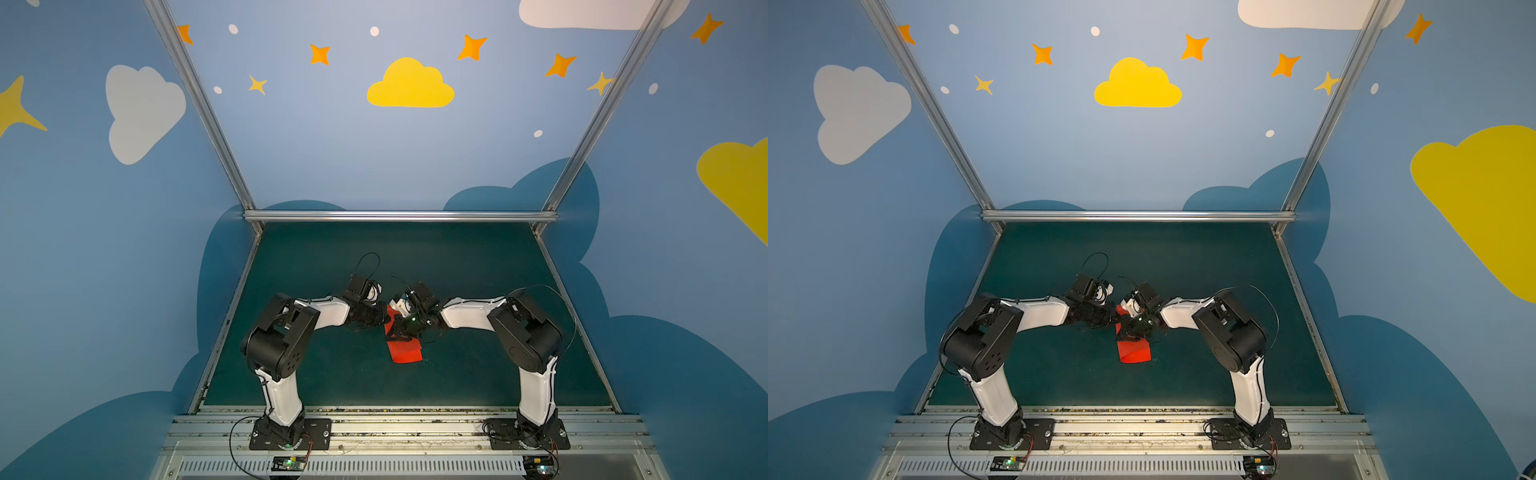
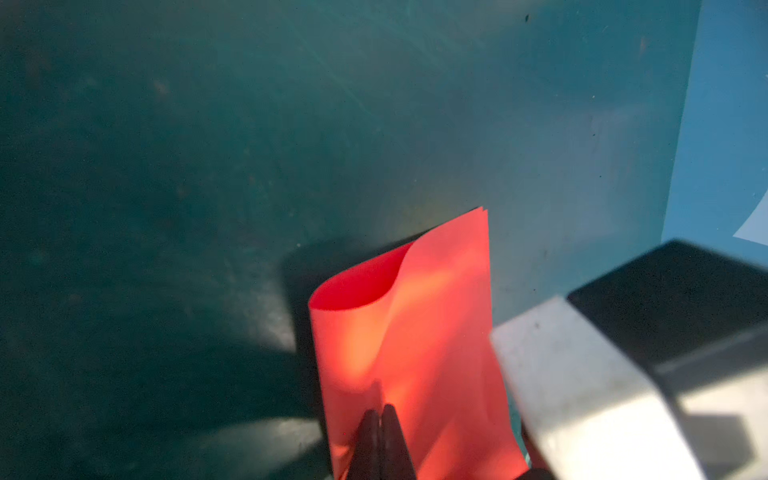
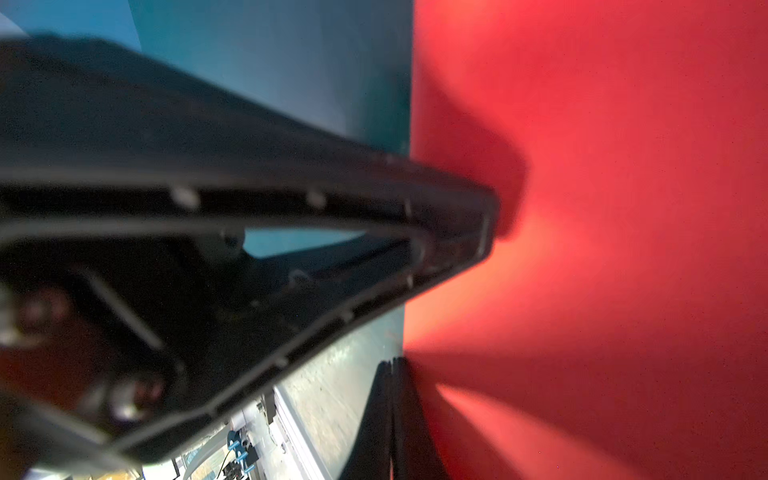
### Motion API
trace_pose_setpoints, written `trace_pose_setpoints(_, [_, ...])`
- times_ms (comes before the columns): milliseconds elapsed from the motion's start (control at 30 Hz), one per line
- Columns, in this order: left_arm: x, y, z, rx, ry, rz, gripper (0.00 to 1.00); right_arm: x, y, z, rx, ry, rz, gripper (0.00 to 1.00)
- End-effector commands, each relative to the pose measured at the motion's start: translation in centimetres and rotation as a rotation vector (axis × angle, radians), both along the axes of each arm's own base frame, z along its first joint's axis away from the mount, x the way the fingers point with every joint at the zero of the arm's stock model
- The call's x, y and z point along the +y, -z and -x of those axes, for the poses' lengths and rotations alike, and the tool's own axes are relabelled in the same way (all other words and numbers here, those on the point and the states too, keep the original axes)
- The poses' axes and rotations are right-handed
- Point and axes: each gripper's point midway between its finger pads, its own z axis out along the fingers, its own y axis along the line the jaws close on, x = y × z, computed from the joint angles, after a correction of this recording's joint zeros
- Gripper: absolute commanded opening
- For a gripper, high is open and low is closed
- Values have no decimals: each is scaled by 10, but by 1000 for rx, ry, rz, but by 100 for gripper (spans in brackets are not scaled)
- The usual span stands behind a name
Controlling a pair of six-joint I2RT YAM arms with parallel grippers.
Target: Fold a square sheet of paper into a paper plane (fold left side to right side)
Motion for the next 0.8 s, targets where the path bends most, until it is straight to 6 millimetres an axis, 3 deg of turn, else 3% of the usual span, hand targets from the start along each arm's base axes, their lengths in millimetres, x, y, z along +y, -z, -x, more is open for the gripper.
trace_pose_setpoints(0, [4,19,14,55,19,-48,3,-19,22,33,71,-45,87,0])
trace_pose_setpoints(367, [4,18,13,53,21,-46,3,-39,32,65,98,-91,130,0])
trace_pose_setpoints(767, [4,14,13,47,19,-44,3,-67,48,116,139,-177,196,0])
